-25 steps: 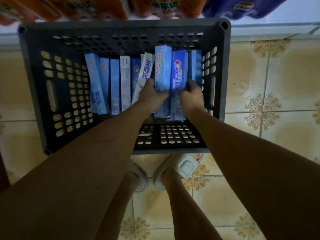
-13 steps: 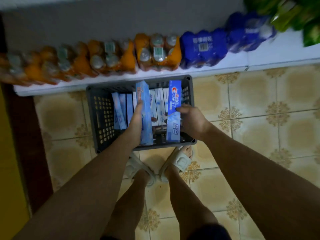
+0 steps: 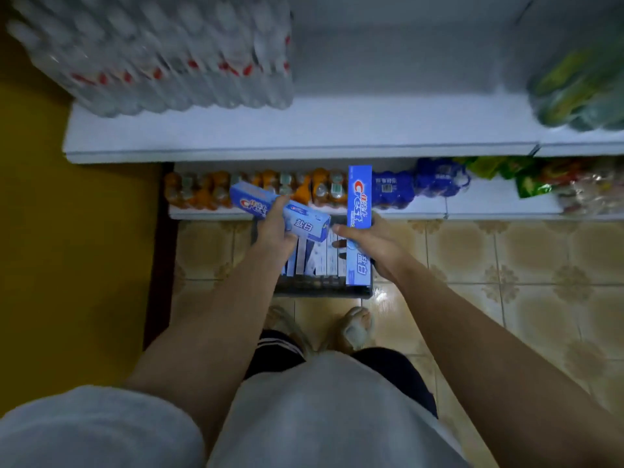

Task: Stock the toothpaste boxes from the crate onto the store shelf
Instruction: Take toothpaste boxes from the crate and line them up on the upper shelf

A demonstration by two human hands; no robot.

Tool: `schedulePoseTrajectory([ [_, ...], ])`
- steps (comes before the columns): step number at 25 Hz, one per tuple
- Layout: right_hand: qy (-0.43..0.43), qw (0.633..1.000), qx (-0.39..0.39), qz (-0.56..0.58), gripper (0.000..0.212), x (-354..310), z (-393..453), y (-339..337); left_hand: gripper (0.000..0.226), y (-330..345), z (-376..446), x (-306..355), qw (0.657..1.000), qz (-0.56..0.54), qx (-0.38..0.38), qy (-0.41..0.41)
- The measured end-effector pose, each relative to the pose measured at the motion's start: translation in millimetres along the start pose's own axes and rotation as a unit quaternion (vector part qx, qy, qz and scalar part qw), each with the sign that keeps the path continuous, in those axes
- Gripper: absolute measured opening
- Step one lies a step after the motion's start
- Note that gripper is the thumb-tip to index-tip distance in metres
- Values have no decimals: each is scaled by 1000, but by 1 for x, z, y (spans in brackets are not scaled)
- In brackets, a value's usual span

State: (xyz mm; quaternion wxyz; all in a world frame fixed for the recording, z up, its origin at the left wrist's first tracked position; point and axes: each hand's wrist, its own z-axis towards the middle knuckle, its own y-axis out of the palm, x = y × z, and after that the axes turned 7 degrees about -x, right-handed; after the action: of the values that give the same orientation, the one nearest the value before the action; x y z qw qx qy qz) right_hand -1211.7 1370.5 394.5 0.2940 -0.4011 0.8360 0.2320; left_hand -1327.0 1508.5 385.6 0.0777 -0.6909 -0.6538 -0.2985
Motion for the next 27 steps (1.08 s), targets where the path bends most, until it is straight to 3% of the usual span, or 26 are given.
schedulePoseTrajectory([
  [3, -71, 997, -3, 12, 42, -43, -24, 16, 39, 21, -26, 27, 996, -76, 14, 42],
  [7, -152, 988, 18, -10, 47, -83, -44, 42, 27, 49, -67, 54, 988, -139, -20, 71],
  [11, -208, 977, 50, -19, 45, -121, -71, 60, 55, 59, -109, 91, 966, -186, -153, 90],
  [14, -239, 970, 40, -23, 41, -154, -94, 69, 58, 39, -139, 143, 949, -211, -187, 141],
  [17, -278, 961, 16, -2, 38, -185, -120, 80, 48, -8, -167, 213, 948, -121, -208, 209],
  [19, -293, 956, 12, -13, 35, -198, -141, 94, 41, -44, -191, 259, 945, 88, -218, 228],
  [21, -305, 951, 2, -48, 33, -208, -158, 115, 49, -65, -218, 295, 890, 336, -215, 219],
  [22, -310, 949, -6, -61, 34, -212, -167, 129, 55, -68, -234, 308, 839, 460, -200, 207],
  [24, -322, 944, -21, -74, 40, -219, -181, 162, 59, -67, -266, 325, 693, 677, -150, 196],
  [26, -329, 939, -26, -94, 46, -224, -189, 193, 55, -65, -284, 330, 577, 780, -127, 205],
  [27, -331, 938, -29, -103, 47, -224, -191, 207, 51, -67, -288, 329, 550, 795, -132, 220],
])
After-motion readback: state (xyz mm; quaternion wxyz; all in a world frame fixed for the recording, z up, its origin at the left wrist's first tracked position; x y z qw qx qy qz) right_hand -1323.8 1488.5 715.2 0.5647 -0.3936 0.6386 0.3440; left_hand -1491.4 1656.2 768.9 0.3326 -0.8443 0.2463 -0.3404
